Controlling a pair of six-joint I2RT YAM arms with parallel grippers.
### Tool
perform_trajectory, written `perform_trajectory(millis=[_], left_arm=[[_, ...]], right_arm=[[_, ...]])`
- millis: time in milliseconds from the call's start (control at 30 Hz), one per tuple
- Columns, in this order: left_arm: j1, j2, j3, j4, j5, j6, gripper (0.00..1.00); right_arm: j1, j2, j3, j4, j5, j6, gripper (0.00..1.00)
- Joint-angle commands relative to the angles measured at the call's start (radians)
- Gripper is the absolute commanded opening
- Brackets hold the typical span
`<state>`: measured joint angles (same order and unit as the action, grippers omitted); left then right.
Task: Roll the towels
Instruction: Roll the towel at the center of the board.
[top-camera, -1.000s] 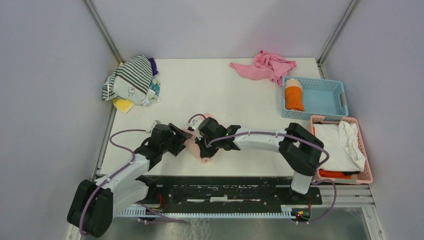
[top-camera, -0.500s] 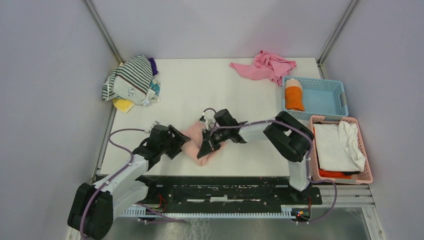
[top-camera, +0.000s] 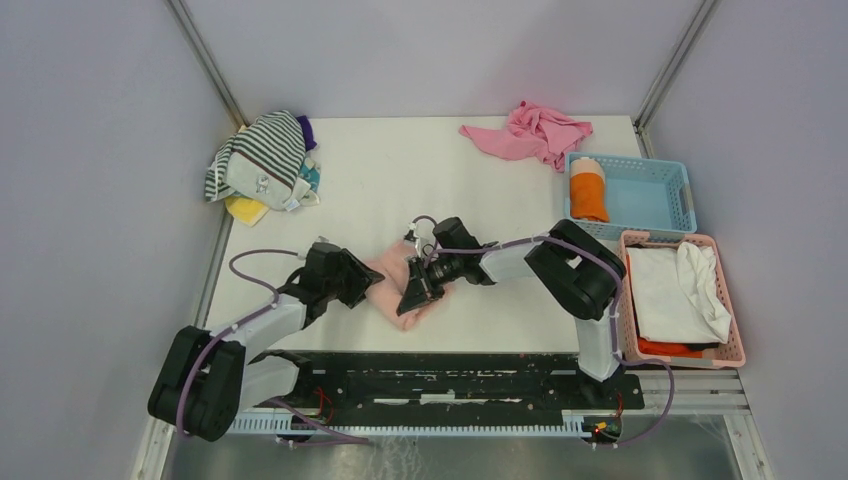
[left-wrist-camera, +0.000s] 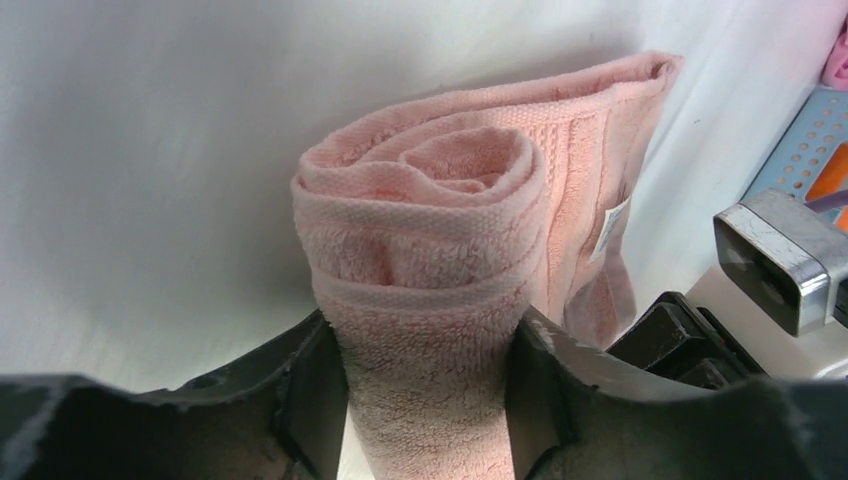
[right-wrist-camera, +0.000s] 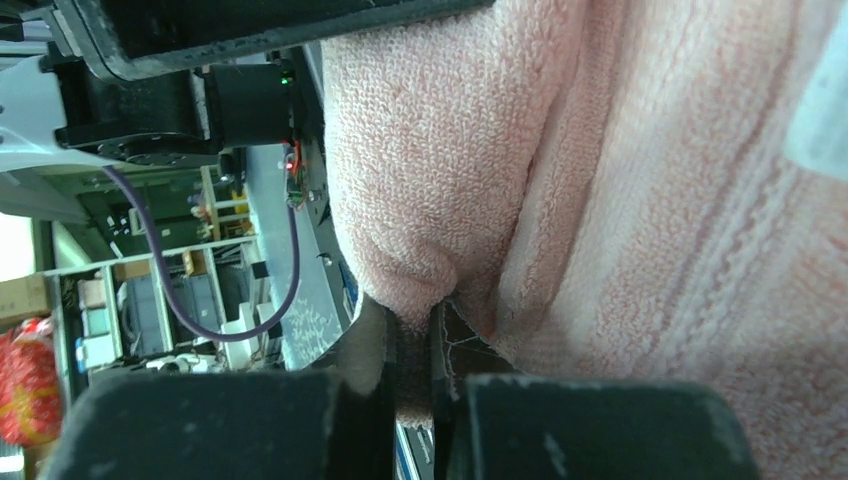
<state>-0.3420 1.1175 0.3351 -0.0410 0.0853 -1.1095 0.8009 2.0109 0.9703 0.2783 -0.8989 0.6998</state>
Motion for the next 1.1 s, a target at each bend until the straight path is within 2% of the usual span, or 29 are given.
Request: perform_trajectory(millis=[0, 100, 200, 333, 367, 400, 533, 700, 867, 1067], left_arm=[[0.002, 0.097, -0.021, 0.077, 0.015, 0.061, 0.53], [-0.002, 0.117, -0.027, 0.089, 0.021, 0.059, 0.48], [-0.010, 0.109, -0.020, 0.071, 0.011, 0.061, 0.47], [-0.027, 0.085, -0.012, 0.041, -0.015, 0.057, 0.47], [-0.029, 0.082, -0.009, 0.038, -0.018, 0.057, 0.47], [-0.033, 0.079, -0.007, 0.034, -0.020, 0.054, 0.47], [-0.046, 0.080, 0.000, 0.026, -0.028, 0.043, 0.47], [-0.058, 0.080, 0.000, 0.026, -0.034, 0.031, 0.47], [-0.066, 0.074, 0.001, 0.027, -0.038, 0.025, 0.47], [-0.073, 0.073, -0.011, 0.040, -0.044, 0.006, 0.47]], right_arm=[[0.017, -0.031, -0.038, -0.333, 0.215, -0.128, 0.13], [0.043, -0.105, -0.003, -0.457, 0.304, -0.201, 0.26], [0.094, -0.209, 0.045, -0.582, 0.482, -0.269, 0.37], [0.205, -0.336, 0.119, -0.742, 0.797, -0.339, 0.52], [0.242, -0.357, 0.142, -0.771, 0.882, -0.353, 0.63], [0.276, -0.374, 0.169, -0.800, 0.957, -0.369, 0.67], [0.401, -0.396, 0.252, -0.861, 1.201, -0.422, 0.74], [0.549, -0.337, 0.334, -0.836, 1.414, -0.501, 0.76], [0.618, -0.190, 0.413, -0.800, 1.519, -0.564, 0.77], [0.633, -0.059, 0.442, -0.829, 1.584, -0.562, 0.77]])
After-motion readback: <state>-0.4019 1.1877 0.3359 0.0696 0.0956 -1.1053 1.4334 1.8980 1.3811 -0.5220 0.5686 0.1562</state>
